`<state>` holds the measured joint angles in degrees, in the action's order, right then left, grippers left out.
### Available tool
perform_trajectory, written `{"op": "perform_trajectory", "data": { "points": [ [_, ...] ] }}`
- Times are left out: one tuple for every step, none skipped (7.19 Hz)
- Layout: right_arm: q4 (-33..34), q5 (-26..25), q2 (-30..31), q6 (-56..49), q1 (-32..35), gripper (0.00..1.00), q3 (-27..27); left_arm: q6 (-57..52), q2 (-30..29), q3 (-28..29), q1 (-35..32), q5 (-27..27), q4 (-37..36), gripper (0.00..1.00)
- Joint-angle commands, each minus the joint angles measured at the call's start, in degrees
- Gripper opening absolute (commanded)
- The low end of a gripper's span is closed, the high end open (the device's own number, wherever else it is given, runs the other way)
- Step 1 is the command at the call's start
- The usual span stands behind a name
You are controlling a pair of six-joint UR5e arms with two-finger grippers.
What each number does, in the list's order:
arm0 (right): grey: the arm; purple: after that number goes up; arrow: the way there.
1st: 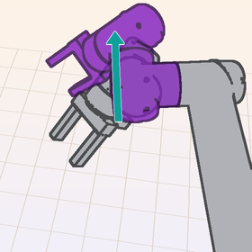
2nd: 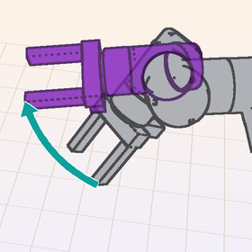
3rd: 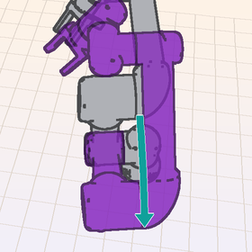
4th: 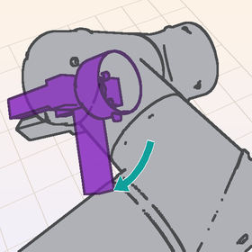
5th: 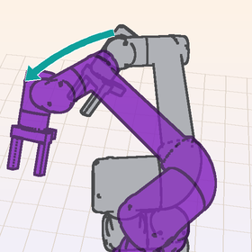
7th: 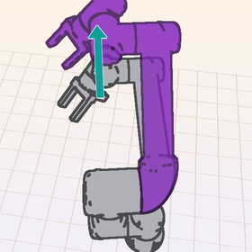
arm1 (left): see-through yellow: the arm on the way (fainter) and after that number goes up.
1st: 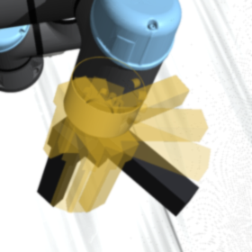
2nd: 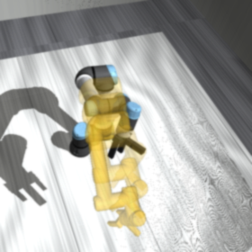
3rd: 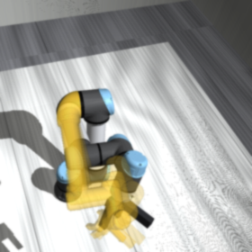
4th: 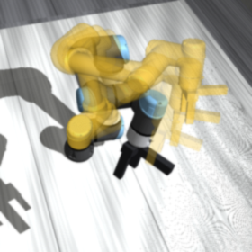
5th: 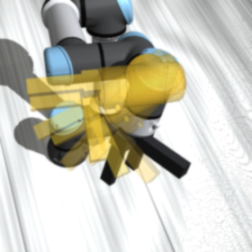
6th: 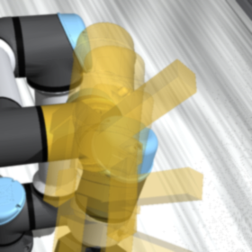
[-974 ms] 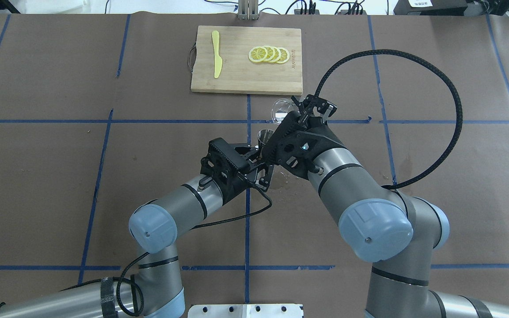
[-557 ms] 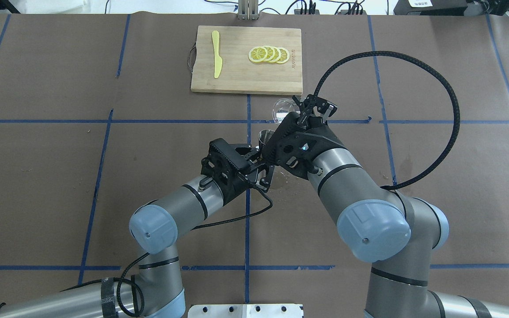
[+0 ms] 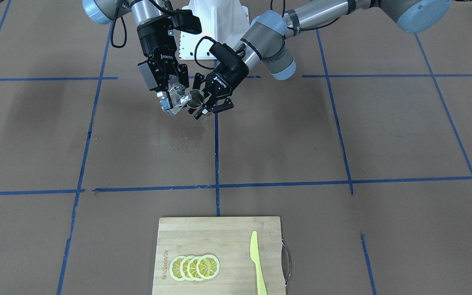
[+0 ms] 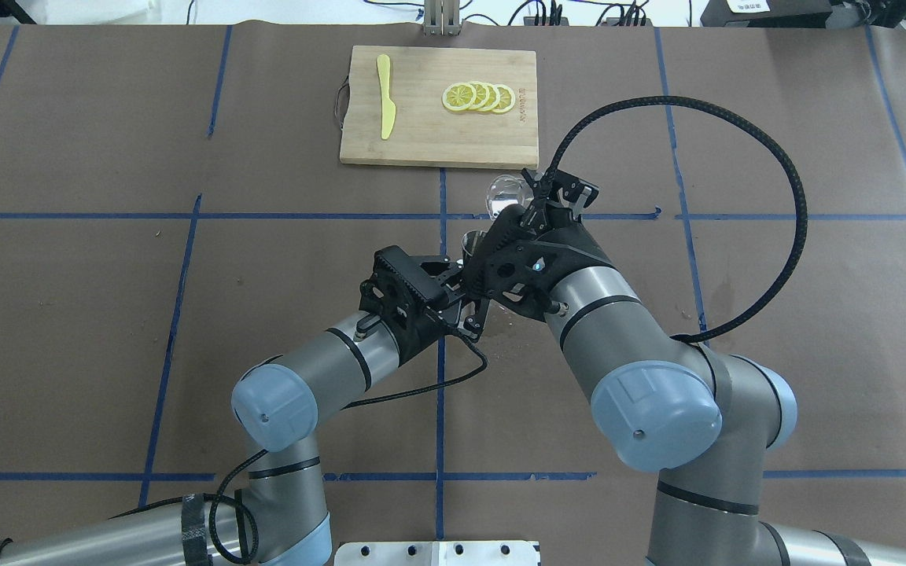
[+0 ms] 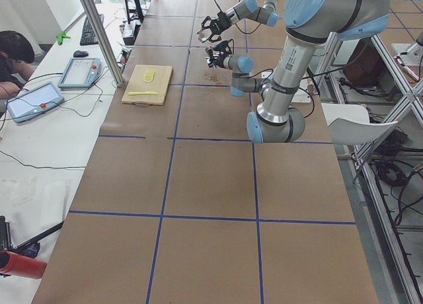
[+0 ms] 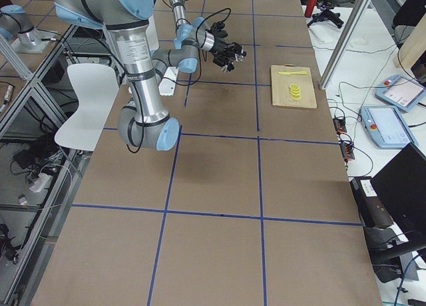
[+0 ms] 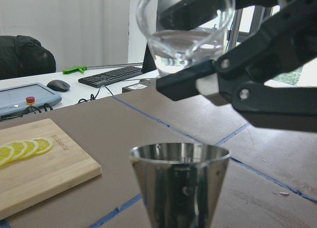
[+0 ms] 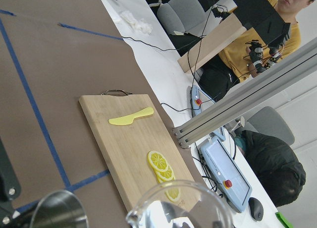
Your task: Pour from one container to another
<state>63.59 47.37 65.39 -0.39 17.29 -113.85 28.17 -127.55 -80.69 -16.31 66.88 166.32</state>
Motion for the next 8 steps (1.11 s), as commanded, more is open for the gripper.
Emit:
{"op": "perform_trajectory", "data": {
  "points": [
    [0.04,-1.23,-0.44,-1.46,-0.5,0.0,-0.06,0.04,-0.42,0.18,0.05,0.01,-0.04,0.0],
    [0.04,-1.23,-0.44,-2.5,-0.5,0.0,-0.06,0.04,-0.42,0.44,0.05,0.1,-0.04,0.0],
    [0.04,-1.31,-0.53,-3.65,-0.5,0.0,-0.06,0.04,-0.5,0.53,0.05,0.1,0.05,0.0],
    [0.04,-1.31,-0.53,-3.92,-0.5,0.0,-0.06,0.04,-0.42,0.54,0.31,0.01,-0.03,0.0],
    [0.04,-1.4,-0.44,-4.01,-0.5,0.0,-0.06,0.04,-0.42,0.54,0.4,0.01,-0.04,0.0],
    [0.04,-1.75,-0.44,-4.01,-0.5,0.0,0.03,0.04,-0.5,0.62,0.41,0.1,-0.04,0.0],
    [0.39,-2.01,-0.35,-4.1,-0.5,0.0,0.12,0.04,-0.5,0.62,0.41,0.1,0.05,0.0],
    [1.61,-2.45,-0.44,-4.1,-0.5,0.0,-0.14,0.04,-0.5,0.54,0.41,0.1,0.05,0.0]
  ]
}}
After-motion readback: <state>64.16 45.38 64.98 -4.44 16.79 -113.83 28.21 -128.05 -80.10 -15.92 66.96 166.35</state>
